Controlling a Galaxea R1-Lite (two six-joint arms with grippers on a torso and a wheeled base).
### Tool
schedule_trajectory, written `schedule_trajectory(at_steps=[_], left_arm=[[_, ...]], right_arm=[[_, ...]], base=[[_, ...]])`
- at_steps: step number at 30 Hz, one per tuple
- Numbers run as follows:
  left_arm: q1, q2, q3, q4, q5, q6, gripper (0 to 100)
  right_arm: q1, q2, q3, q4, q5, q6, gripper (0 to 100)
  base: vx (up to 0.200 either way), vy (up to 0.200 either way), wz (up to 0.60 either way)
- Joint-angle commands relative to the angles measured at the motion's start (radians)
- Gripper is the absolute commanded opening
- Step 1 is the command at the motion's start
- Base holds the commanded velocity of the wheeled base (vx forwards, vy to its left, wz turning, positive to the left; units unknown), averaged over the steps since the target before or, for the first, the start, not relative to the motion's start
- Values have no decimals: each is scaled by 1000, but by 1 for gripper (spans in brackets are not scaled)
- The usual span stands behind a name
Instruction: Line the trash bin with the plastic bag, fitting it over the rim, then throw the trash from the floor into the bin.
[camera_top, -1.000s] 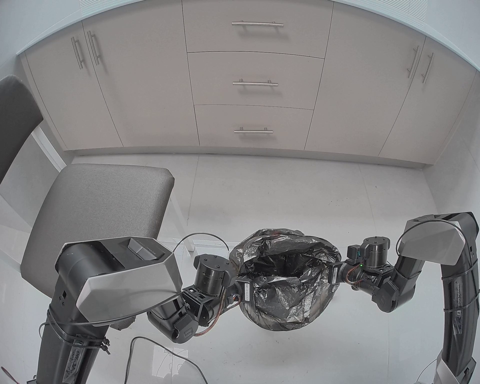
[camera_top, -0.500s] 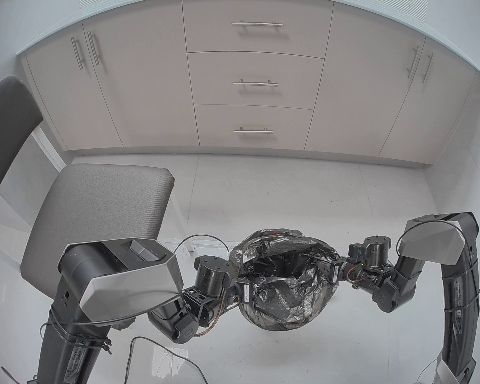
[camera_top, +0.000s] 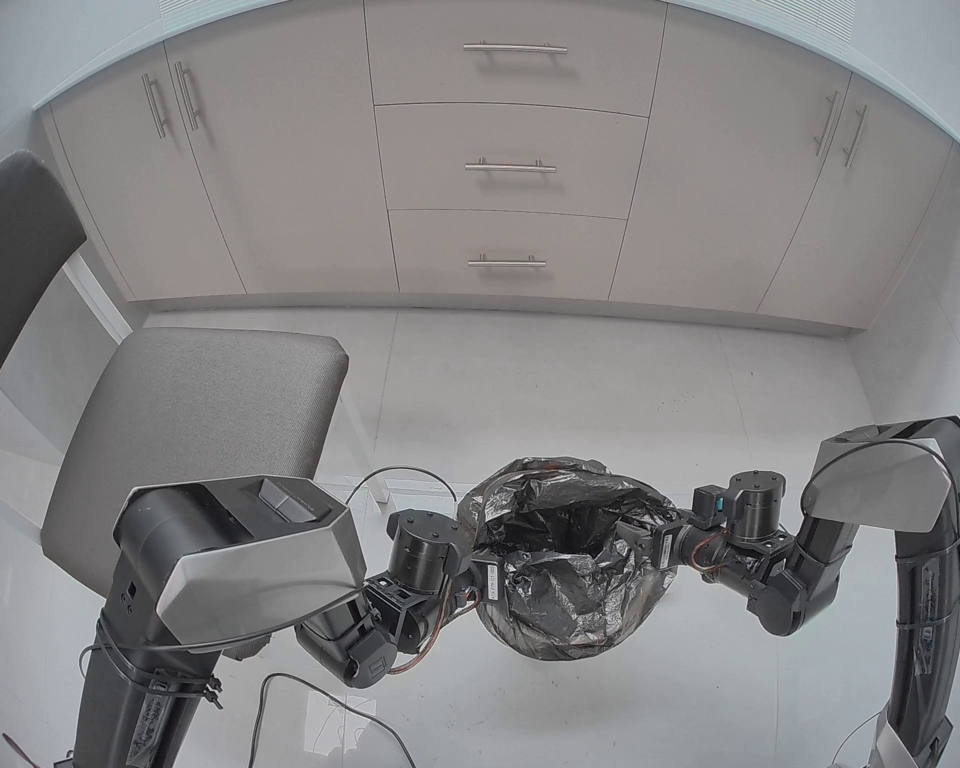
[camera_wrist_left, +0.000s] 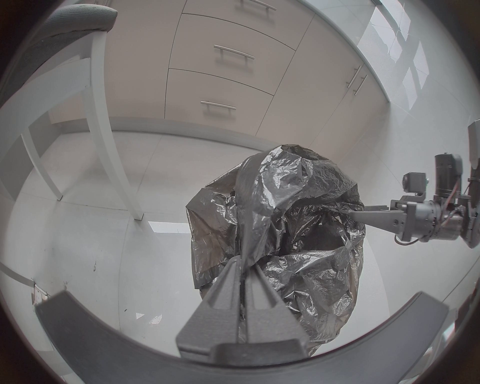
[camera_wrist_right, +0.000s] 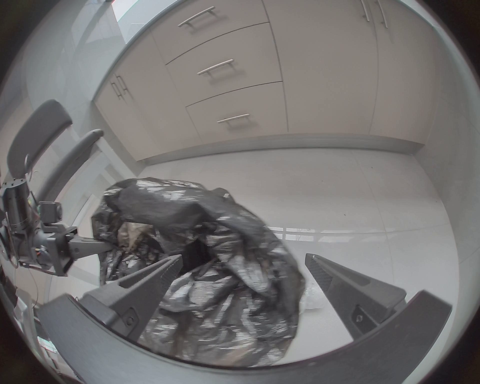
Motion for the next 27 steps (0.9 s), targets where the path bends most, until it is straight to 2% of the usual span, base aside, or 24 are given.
schedule_trajectory(at_steps=[1,5,7,11,15,20,27], left_arm=[[0,-4,1,-2,4,0,0],[1,-3,0,-2,4,0,0],[1,-3,0,-4,4,0,0],[3,-4,0,-4,4,0,0],[3,-3,0,-4,3,0,0],[3,-3,0,-4,3,0,0],[3,-1,0,-5,1,0,0]], right_arm=[[63,-41,30,-31,-10,-5,100],[115,-26,-41,-6,-21,-12,100],[119,-11,-92,38,-29,-43,100],[109,-1,-184,117,-53,-84,100],[89,-3,-227,155,-55,-97,100],[58,-1,-302,227,-55,-152,100],[41,26,-398,282,-55,-155,100]], base=[[0,0,0],[0,0,0],[0,0,0],[0,0,0],[0,0,0],[0,0,0],[0,0,0]])
